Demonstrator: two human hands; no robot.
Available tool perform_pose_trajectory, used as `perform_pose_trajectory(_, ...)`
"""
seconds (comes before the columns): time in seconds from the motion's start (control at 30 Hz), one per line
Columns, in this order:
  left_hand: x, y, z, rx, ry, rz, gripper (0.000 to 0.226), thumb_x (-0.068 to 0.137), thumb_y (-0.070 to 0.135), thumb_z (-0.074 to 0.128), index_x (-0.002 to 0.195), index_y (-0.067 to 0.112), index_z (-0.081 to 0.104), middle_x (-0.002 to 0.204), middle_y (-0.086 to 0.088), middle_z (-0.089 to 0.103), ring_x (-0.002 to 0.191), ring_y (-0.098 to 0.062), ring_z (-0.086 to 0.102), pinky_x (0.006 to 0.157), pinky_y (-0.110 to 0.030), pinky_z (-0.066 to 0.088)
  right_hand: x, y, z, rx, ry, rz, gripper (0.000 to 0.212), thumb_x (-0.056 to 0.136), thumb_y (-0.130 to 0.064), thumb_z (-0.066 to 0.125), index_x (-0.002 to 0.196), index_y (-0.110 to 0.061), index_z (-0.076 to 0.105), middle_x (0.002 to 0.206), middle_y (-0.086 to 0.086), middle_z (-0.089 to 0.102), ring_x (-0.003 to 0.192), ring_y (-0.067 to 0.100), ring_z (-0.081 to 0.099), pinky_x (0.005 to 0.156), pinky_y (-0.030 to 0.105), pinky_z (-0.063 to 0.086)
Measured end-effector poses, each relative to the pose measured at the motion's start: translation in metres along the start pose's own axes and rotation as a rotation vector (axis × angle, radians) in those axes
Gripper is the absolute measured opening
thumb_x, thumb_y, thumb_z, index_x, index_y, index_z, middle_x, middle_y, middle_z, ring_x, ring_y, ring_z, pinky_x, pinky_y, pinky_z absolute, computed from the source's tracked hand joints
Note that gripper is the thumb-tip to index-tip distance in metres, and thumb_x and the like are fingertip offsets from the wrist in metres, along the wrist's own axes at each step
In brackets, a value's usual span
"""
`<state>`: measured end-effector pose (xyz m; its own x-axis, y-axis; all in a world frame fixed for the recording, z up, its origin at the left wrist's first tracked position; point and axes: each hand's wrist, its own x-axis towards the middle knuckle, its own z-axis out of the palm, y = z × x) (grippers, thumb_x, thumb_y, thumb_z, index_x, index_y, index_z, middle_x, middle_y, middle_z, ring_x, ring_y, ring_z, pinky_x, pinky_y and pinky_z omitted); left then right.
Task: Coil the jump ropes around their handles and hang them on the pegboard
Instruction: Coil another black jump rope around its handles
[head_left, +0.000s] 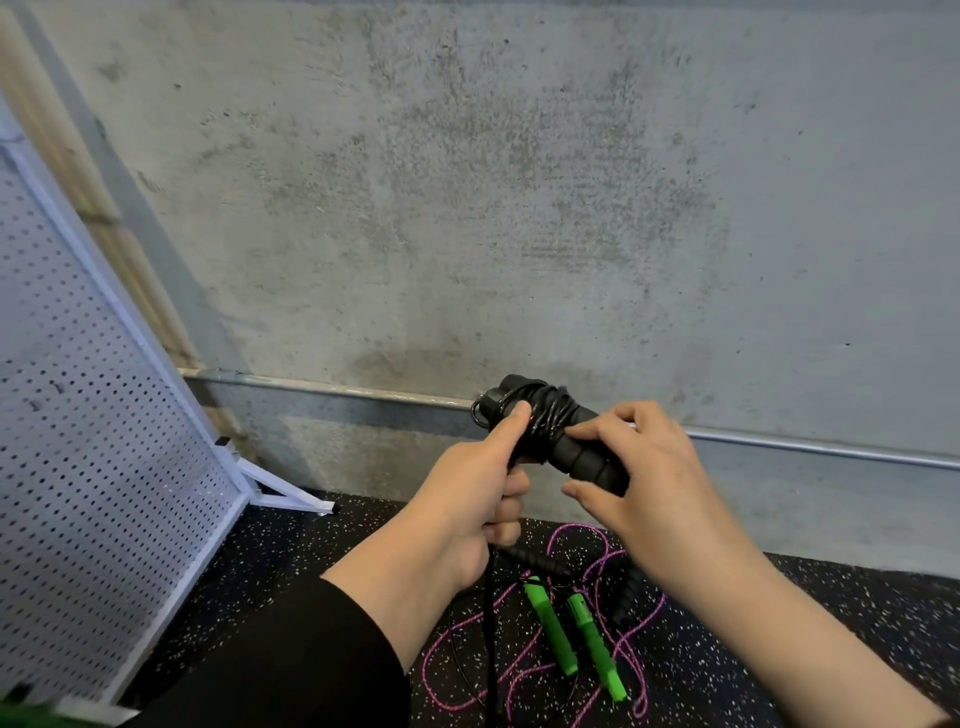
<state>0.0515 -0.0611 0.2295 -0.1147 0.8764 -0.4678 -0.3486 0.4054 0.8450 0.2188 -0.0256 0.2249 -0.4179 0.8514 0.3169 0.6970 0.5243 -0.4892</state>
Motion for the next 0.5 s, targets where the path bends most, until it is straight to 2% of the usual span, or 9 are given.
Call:
perform_pose_trajectory(0.1, 0.002, -0.002, -0.003, -0.009, 0.034, 0.058, 0.040, 0.093, 0.055, 0.065, 0.076, 0.025, 0.046, 0.059, 0.004, 0.025, 0.045, -0.009, 0.015, 0.037, -0.019, 0.015, 0.000, 0.004, 0.000, 0.054, -0.056, -0.030, 0.043, 0.081, -0.037, 0.081, 0.119, -0.040, 0.062, 0.112, -0.017, 0.043, 0.108, 0.005, 0.044, 0.091, 0.020, 0.039)
perform_pose_trajectory(0.17, 0.003, 0.000, -0.004, 0.013, 0.041, 0.117, 0.040, 0.094, 0.052, 0.065, 0.072, 0.025, 0.045, 0.060, 0.003, 0.024, 0.046, -0.010, 0.014, 0.040, -0.019, 0.014, 0.000, 0.004, -0.003, 0.186, -0.087, 0.001, 0.034, 0.084, -0.044, 0.075, 0.114, -0.044, 0.060, 0.113, -0.021, 0.047, 0.106, -0.003, 0.048, 0.090, 0.011, 0.036)
perform_pose_trajectory(0.2, 0.003, 0.002, -0.004, 0.018, 0.035, 0.139, 0.041, 0.094, 0.051, 0.064, 0.071, 0.025, 0.044, 0.060, 0.003, 0.024, 0.047, -0.010, 0.014, 0.041, -0.019, 0.013, -0.001, 0.003, -0.004, 0.312, -0.071, 0.065, 0.028, 0.086, -0.048, 0.071, 0.111, -0.044, 0.060, 0.112, -0.020, 0.052, 0.103, -0.003, 0.053, 0.091, 0.013, 0.040)
perform_pose_trajectory(0.23, 0.004, 0.002, -0.005, 0.017, 0.025, 0.155, 0.042, 0.095, 0.050, 0.063, 0.069, 0.025, 0.042, 0.059, 0.003, 0.025, 0.046, -0.010, 0.014, 0.041, -0.020, 0.013, 0.000, 0.002, -0.005, 0.479, -0.033, 0.164, 0.024, 0.088, -0.051, 0.065, 0.109, -0.040, 0.061, 0.110, -0.015, 0.061, 0.099, 0.000, 0.060, 0.092, 0.022, 0.047)
perform_pose_trajectory(0.3, 0.002, 0.004, -0.004, 0.019, -0.018, 0.174, 0.044, 0.097, 0.049, 0.061, 0.069, 0.023, 0.040, 0.056, 0.004, 0.028, 0.044, -0.009, 0.015, 0.040, -0.020, 0.015, 0.002, -0.002, -0.009, 0.888, 0.003, 0.440, 0.032, 0.094, -0.055, 0.054, 0.110, -0.030, 0.065, 0.105, 0.005, 0.072, 0.096, 0.023, 0.071, 0.088, 0.044, 0.058)
perform_pose_trajectory(0.33, 0.000, 0.004, -0.002, 0.029, -0.048, 0.181, 0.042, 0.098, 0.048, 0.059, 0.071, 0.022, 0.042, 0.056, 0.004, 0.030, 0.044, -0.009, 0.016, 0.040, -0.020, 0.016, 0.002, -0.003, -0.013, 1.092, -0.062, 0.574, 0.040, 0.096, -0.055, 0.051, 0.112, -0.023, 0.068, 0.108, 0.015, 0.073, 0.094, 0.034, 0.072, 0.083, 0.047, 0.061)
perform_pose_trajectory(0.37, -0.001, 0.004, 0.000, 0.047, -0.077, 0.189, 0.038, 0.099, 0.047, 0.059, 0.076, 0.021, 0.045, 0.056, 0.004, 0.031, 0.044, -0.008, 0.017, 0.040, -0.020, 0.017, 0.002, -0.005, -0.017, 1.244, -0.174, 0.673, 0.048, 0.096, -0.055, 0.049, 0.114, -0.016, 0.070, 0.109, 0.023, 0.072, 0.088, 0.040, 0.072, 0.076, 0.045, 0.063)
perform_pose_trajectory(0.43, -0.004, 0.004, 0.003, 0.084, -0.106, 0.196, 0.031, 0.099, 0.047, 0.059, 0.087, 0.020, 0.049, 0.056, 0.004, 0.033, 0.044, -0.008, 0.018, 0.041, -0.020, 0.016, -0.002, -0.006, -0.024, 1.385, -0.376, 0.762, 0.056, 0.093, -0.053, 0.051, 0.117, -0.006, 0.071, 0.107, 0.030, 0.071, 0.073, 0.036, 0.068, 0.061, 0.038, 0.062)
perform_pose_trajectory(0.5, -0.004, 0.004, 0.003, 0.094, -0.114, 0.177, 0.030, 0.099, 0.047, 0.058, 0.095, 0.018, 0.050, 0.057, 0.005, 0.034, 0.044, -0.008, 0.018, 0.042, -0.020, 0.016, -0.002, -0.003, -0.025, 1.423, -0.428, 0.762, 0.055, 0.092, -0.049, 0.054, 0.116, -0.003, 0.072, 0.100, 0.028, 0.069, 0.063, 0.029, 0.058, 0.052, 0.032, 0.053)
